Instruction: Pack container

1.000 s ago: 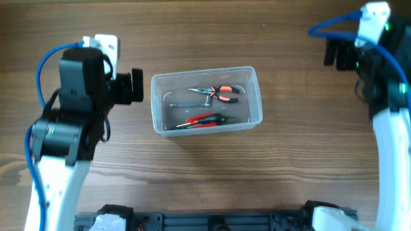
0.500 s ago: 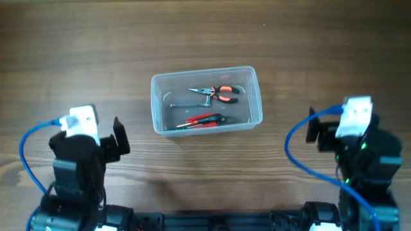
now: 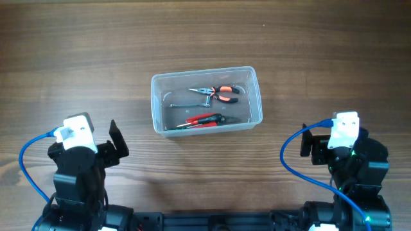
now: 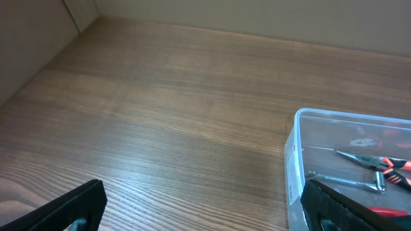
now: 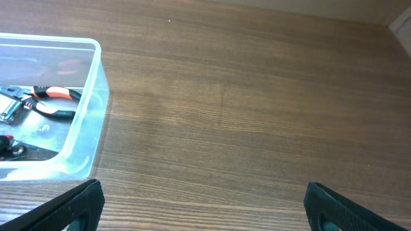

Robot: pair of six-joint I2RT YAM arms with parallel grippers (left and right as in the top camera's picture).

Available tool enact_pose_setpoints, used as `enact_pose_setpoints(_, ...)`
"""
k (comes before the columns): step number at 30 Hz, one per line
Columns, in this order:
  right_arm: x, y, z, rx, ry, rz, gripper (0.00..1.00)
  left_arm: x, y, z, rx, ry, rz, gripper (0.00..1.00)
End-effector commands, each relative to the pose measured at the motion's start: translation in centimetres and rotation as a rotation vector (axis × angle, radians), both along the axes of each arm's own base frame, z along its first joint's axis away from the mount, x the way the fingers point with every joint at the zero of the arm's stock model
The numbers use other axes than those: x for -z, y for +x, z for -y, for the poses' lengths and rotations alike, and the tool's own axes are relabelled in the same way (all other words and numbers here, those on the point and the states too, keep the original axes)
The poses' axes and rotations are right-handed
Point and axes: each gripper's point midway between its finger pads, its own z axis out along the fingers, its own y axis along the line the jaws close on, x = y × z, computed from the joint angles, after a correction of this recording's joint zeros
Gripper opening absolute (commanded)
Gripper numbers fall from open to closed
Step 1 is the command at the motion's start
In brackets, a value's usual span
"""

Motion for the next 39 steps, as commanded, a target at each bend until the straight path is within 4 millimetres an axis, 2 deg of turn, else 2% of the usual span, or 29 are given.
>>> enact_pose_setpoints(1,0.4,0.0,-0.3,-0.003,0.021,-0.011,1.00,0.0,0.0,-0.2,-0.018,-0.006,0.010,1.00)
enact_pose_setpoints(11,0.1,-0.1,-0.4,-0.007,0.019,0.004,1.00,0.0,0.0,-0.2,-0.018,-0.006,0.010,1.00)
enact_pose_setpoints(15,-1.7,-1.0,-0.7,-0.018,0.012,0.097,1.00,0.0,0.0,-0.2,-0.018,-0.006,0.009,1.00)
enact_pose_setpoints(21,-5.8,-3.8,-1.4,-0.046,-0.002,0.322,1.00,0.0,0.0,-0.2,-0.018,-0.006,0.009,1.00)
enact_pose_setpoints(26,-6.0,-5.4,-2.9,-0.093,0.114,0.372,1.00,0.0,0.0,-0.2,-0.018,-0.006,0.010,1.00)
enact_pose_setpoints(28,-5.0,-4.8,-3.0,-0.083,0.144,0.373,1.00,0.0,0.0,-0.2,-0.018,-0.006,0.010,1.00)
enact_pose_setpoints(33,-2.3,-1.5,-3.1,-0.043,0.278,0.415,1.00,0.0,0.0,-0.2,-0.018,-0.006,0.010,1.00)
enact_pose_setpoints(35,-2.1,-0.2,-3.2,-0.047,0.309,0.484,1.00,0.0,0.0,-0.2,-0.018,-0.006,0.009,1.00)
enact_pose_setpoints(39,-2.5,1.1,-3.0,-0.059,0.280,0.623,1.00,0.0,0.0,-0.2,-0.018,-0.006,0.010,1.00)
